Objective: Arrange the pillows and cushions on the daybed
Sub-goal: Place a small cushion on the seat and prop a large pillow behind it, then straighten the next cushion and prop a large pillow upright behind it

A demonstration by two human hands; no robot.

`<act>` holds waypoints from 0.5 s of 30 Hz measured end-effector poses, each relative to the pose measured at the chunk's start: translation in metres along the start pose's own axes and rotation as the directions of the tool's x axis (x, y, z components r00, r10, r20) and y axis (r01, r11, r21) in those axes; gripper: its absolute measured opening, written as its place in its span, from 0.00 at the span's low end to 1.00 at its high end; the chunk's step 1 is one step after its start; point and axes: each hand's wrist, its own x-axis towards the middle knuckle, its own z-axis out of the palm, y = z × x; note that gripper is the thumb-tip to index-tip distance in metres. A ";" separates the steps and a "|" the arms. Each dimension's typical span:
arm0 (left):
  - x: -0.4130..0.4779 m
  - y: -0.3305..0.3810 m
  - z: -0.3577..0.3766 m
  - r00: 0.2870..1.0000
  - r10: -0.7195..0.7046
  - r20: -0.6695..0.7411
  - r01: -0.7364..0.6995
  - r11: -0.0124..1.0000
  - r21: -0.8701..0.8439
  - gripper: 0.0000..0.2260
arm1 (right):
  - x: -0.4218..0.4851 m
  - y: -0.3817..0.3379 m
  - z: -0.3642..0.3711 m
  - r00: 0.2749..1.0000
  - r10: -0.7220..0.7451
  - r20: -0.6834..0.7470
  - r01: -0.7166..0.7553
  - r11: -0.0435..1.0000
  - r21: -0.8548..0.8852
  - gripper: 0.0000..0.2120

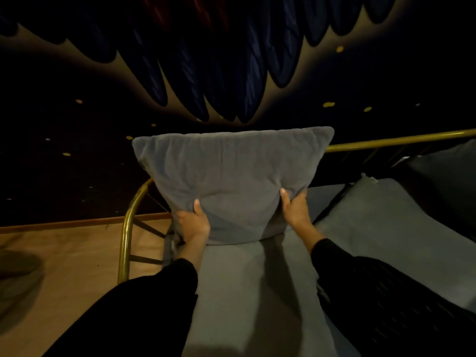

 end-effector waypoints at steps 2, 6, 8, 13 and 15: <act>-0.020 -0.005 0.009 0.999 -0.015 0.031 0.011 0.992 0.127 0.28 | -0.013 0.006 -0.002 0.998 -0.017 0.062 0.023 0.994 -0.111 0.37; -0.055 -0.035 0.029 0.953 0.017 0.301 -0.146 0.900 0.412 0.27 | -0.053 0.026 -0.020 0.942 0.133 0.307 0.012 0.904 -0.427 0.26; -0.079 -0.049 0.041 0.892 0.009 0.452 -0.256 0.834 0.488 0.23 | -0.075 0.043 -0.037 0.918 0.194 0.345 -0.026 0.900 -0.436 0.23; -0.134 -0.065 0.093 0.664 -0.018 0.747 -0.512 0.717 0.473 0.18 | -0.110 0.101 -0.132 0.929 0.282 0.240 -0.148 0.877 -0.456 0.12; -0.155 -0.061 0.119 0.596 -0.016 0.803 -0.571 0.695 0.438 0.16 | -0.110 0.125 -0.183 0.935 0.322 0.151 -0.213 0.847 -0.487 0.11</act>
